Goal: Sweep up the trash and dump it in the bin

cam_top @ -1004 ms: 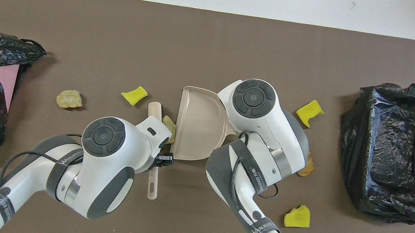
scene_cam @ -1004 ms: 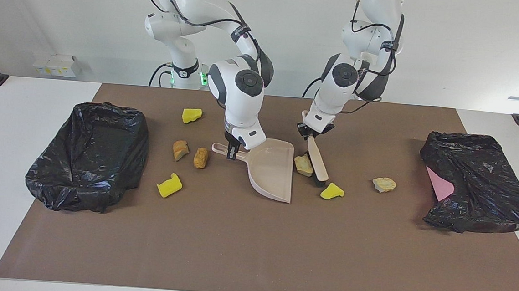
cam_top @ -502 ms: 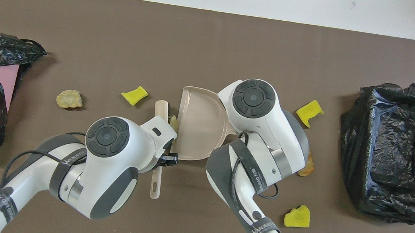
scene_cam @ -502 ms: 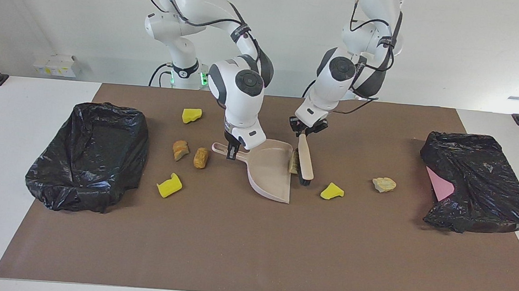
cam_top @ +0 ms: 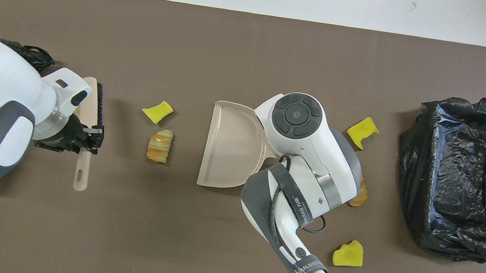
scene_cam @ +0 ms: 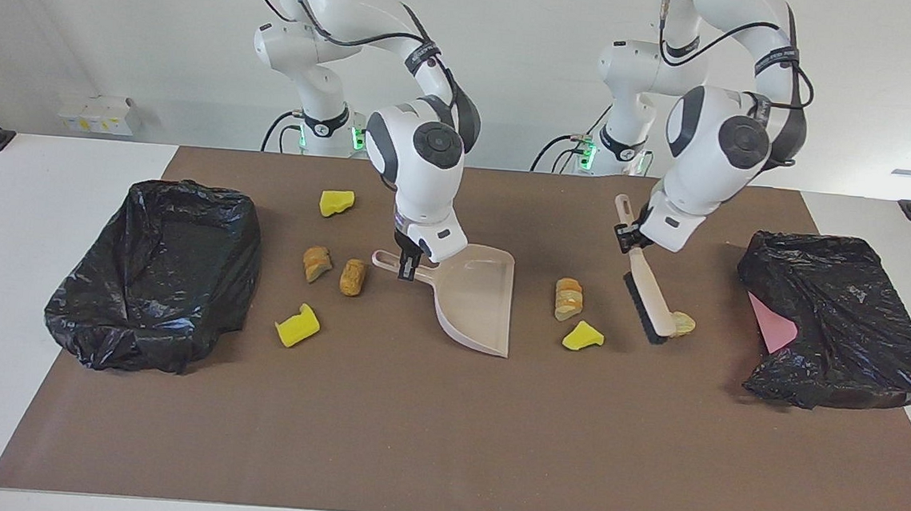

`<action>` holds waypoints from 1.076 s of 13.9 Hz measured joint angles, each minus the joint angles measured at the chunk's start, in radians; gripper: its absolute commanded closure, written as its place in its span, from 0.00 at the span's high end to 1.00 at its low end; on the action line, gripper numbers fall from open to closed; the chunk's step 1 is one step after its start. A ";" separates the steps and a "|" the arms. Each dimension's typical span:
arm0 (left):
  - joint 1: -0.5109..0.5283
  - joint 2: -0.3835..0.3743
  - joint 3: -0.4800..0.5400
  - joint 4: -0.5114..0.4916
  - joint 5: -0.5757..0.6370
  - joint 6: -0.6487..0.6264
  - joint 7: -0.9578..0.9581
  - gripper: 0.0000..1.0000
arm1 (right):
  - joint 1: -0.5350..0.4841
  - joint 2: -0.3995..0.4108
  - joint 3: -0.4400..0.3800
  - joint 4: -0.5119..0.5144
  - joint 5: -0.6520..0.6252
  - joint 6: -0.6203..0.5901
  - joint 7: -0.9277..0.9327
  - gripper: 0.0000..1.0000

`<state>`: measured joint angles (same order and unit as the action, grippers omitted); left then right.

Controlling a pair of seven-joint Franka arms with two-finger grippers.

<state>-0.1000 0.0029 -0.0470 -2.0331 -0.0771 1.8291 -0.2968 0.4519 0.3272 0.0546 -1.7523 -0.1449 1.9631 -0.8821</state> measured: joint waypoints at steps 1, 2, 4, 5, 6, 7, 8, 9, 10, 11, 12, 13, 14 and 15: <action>0.055 0.000 0.001 -0.004 0.012 0.000 0.064 0.00 | 0.000 0.000 0.000 0.000 0.000 0.000 0.000 0.00; 0.106 0.001 0.002 -0.009 0.022 0.002 0.127 0.00 | 0.000 0.000 0.000 0.000 0.000 0.000 0.000 0.00; 0.205 0.002 0.003 -0.033 0.031 0.033 0.213 0.00 | 0.000 0.000 0.000 0.000 0.000 0.000 0.000 0.00; 0.245 0.003 0.003 -0.055 0.032 0.064 0.252 0.00 | 0.000 0.000 0.000 0.000 0.000 0.000 0.000 0.00; 0.265 0.004 0.003 -0.080 0.032 0.091 0.280 0.00 | 0.000 0.000 0.000 0.000 0.000 0.000 0.000 0.00; 0.268 0.004 0.002 -0.107 0.032 0.123 0.290 0.00 | 0.000 0.000 0.000 0.000 0.000 0.000 0.000 0.00; 0.262 0.005 -0.005 -0.132 0.032 0.154 0.291 0.00 | 0.000 0.000 0.000 0.000 0.000 0.000 0.000 0.00; 0.249 0.006 -0.015 -0.152 0.032 0.182 0.287 0.00 | 0.000 0.000 0.000 0.000 0.000 0.000 0.000 0.00; 0.223 0.007 -0.021 -0.165 0.032 0.205 0.272 0.00 | 0.000 0.000 0.000 0.000 0.000 0.000 0.000 0.00; 0.189 0.008 -0.025 -0.174 0.032 0.227 0.249 0.00 | 0.000 0.000 0.001 0.000 0.000 0.000 0.000 0.00; 0.151 0.009 -0.027 -0.179 0.032 0.244 0.227 0.00 | 0.000 0.000 0.001 0.000 0.000 0.000 0.000 0.00; 0.116 0.009 -0.029 -0.180 0.032 0.255 0.209 0.00 | 0.000 0.000 0.001 0.000 0.000 0.000 0.000 0.00; 0.079 0.009 -0.030 -0.181 0.032 0.262 0.194 0.00 | 0.000 0.000 0.001 0.000 0.000 0.000 0.000 0.00; 0.042 0.009 -0.031 -0.182 0.032 0.270 0.178 0.00 | 0.000 0.000 0.001 0.000 0.000 0.000 0.000 0.00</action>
<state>-0.0584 0.0124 -0.0779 -2.2150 -0.0452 2.0988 -0.1184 0.4520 0.3271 0.0555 -1.7523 -0.1449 1.9627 -0.8821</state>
